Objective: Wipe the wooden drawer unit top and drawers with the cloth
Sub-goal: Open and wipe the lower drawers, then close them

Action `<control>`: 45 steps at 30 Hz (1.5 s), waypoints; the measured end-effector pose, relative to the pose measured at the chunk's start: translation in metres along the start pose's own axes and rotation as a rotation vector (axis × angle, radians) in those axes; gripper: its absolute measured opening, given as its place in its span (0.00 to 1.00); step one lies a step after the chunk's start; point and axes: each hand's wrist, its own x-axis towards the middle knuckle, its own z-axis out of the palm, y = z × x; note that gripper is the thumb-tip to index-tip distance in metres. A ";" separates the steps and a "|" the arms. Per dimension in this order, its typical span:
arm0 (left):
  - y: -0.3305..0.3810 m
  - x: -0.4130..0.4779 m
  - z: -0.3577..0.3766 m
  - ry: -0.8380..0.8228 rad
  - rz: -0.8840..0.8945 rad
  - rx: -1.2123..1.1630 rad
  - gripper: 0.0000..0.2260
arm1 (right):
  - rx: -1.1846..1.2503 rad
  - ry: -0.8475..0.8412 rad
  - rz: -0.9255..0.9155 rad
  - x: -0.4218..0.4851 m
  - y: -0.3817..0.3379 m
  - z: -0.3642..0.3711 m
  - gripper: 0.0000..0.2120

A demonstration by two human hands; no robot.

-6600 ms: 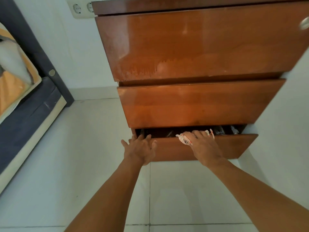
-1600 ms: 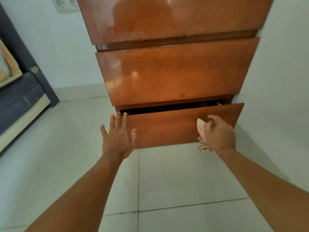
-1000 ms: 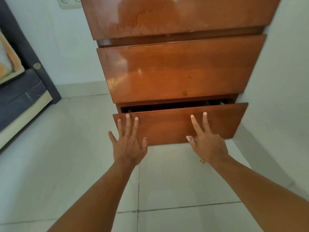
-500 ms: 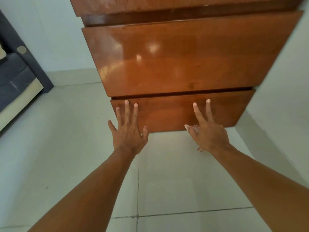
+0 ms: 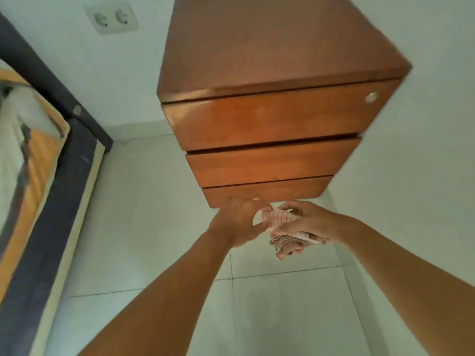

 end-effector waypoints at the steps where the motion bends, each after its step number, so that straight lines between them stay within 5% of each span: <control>1: 0.018 -0.007 -0.034 -0.012 0.000 -0.037 0.13 | -0.011 -0.017 0.022 -0.028 -0.026 -0.005 0.25; 9: 0.147 -0.031 -0.306 -0.152 -0.062 -0.152 0.08 | -0.463 0.207 -0.037 -0.226 -0.221 -0.044 0.12; 16: 0.186 0.012 -0.427 -0.125 0.018 -0.021 0.11 | -0.650 0.395 -0.126 -0.280 -0.310 -0.107 0.09; 23: 0.185 0.081 -0.461 -0.220 -0.035 -0.092 0.07 | -0.648 0.293 -0.088 -0.273 -0.344 -0.179 0.19; 30: 0.172 0.156 -0.467 -0.250 -0.166 -0.107 0.05 | -0.373 0.038 -0.128 -0.240 -0.375 -0.253 0.06; 33: 0.168 0.175 -0.463 -0.168 -0.343 -0.192 0.17 | -0.213 0.091 -0.147 -0.224 -0.388 -0.274 0.07; 37: 0.166 0.186 -0.453 -0.398 -0.546 -0.466 0.18 | -0.037 0.212 -0.142 -0.205 -0.400 -0.288 0.15; 41: 0.174 0.193 -0.444 -0.216 -0.361 -0.635 0.17 | 0.100 0.229 -0.165 -0.192 -0.396 -0.295 0.28; 45: 0.171 0.205 -0.436 -0.195 -0.174 -0.371 0.20 | 0.145 0.230 -0.170 -0.182 -0.384 -0.301 0.16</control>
